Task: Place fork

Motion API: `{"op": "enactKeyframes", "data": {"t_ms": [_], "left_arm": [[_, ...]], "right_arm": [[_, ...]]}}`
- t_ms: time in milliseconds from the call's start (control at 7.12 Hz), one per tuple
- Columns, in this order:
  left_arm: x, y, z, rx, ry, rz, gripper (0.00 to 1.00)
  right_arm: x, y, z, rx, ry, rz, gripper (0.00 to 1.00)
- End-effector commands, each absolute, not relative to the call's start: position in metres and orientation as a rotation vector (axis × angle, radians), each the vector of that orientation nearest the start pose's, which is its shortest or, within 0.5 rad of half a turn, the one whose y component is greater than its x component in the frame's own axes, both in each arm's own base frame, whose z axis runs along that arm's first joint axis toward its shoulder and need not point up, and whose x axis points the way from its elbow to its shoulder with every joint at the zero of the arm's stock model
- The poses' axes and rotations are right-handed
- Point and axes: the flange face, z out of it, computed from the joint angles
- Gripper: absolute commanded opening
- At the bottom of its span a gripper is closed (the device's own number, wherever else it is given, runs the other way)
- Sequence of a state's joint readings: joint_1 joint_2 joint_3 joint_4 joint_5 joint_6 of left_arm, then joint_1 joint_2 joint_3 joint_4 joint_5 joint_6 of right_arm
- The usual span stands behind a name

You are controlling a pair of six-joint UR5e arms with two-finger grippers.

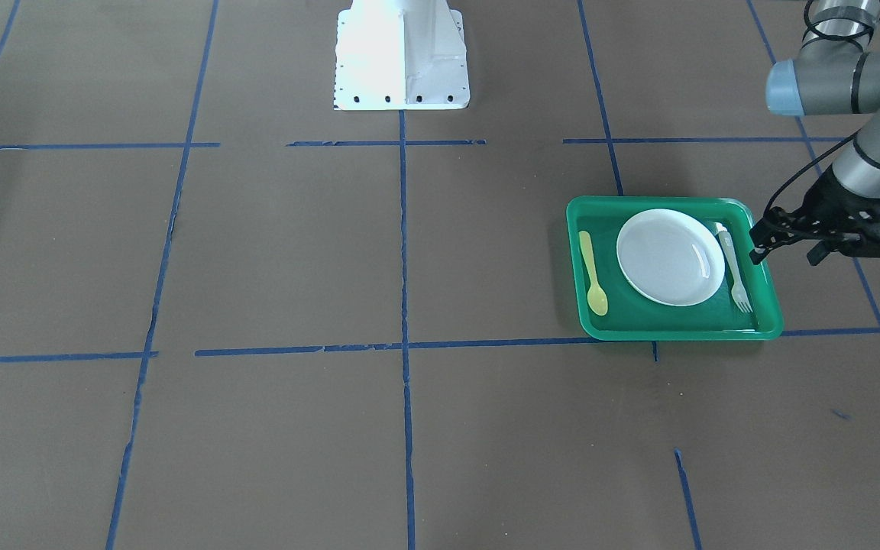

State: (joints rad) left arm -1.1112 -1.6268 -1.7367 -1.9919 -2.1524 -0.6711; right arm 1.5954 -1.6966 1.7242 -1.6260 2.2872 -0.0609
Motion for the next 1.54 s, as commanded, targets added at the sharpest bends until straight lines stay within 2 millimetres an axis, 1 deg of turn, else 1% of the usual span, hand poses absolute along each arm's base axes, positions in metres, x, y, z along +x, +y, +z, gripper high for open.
{"op": "enactKeyframes", "data": {"t_ms": [0, 140, 281, 421, 561, 702, 842, 982, 1123, 1404], "left_arm": [[0.095, -0.551, 0.481, 0.307, 0.719, 0.131, 1.0], [0.055, -0.555, 0.487, 0.334, 0.678, 0.181, 1.0], [0.018, -0.55, 0.507, 0.364, 0.674, 0.269, 1.0], [-0.02, -0.531, 0.556, 0.335, 0.726, 0.328, 1.0], [-0.054, -0.524, 0.586, 0.281, 0.775, 0.251, 1.0], [-0.068, -0.508, 0.627, 0.183, 0.796, 0.185, 1.0], [-0.082, -0.477, 0.658, 0.135, 0.802, 0.132, 1.0], [-0.088, -0.472, 0.661, 0.129, 0.801, 0.114, 1.0], [-0.088, -0.469, 0.666, 0.095, 0.803, 0.096, 1.0], [-0.088, -0.468, 0.667, 0.084, 0.8, 0.088, 1.0]], "right_arm": [[0.079, -0.435, 0.651, 0.004, -0.717, -0.025, 1.0], [0.079, -0.435, 0.651, 0.004, -0.717, -0.025, 1.0], [0.079, -0.435, 0.651, 0.004, -0.717, -0.024, 1.0], [0.079, -0.435, 0.651, 0.004, -0.717, -0.024, 1.0], [0.079, -0.435, 0.651, 0.004, -0.717, -0.024, 1.0], [0.079, -0.435, 0.651, 0.004, -0.717, -0.024, 1.0], [0.079, -0.435, 0.651, 0.004, -0.717, -0.024, 1.0], [0.079, -0.435, 0.651, 0.004, -0.717, -0.025, 1.0], [0.079, -0.435, 0.651, 0.004, -0.717, -0.025, 1.0], [0.079, -0.435, 0.651, 0.004, -0.717, -0.025, 1.0]]}}
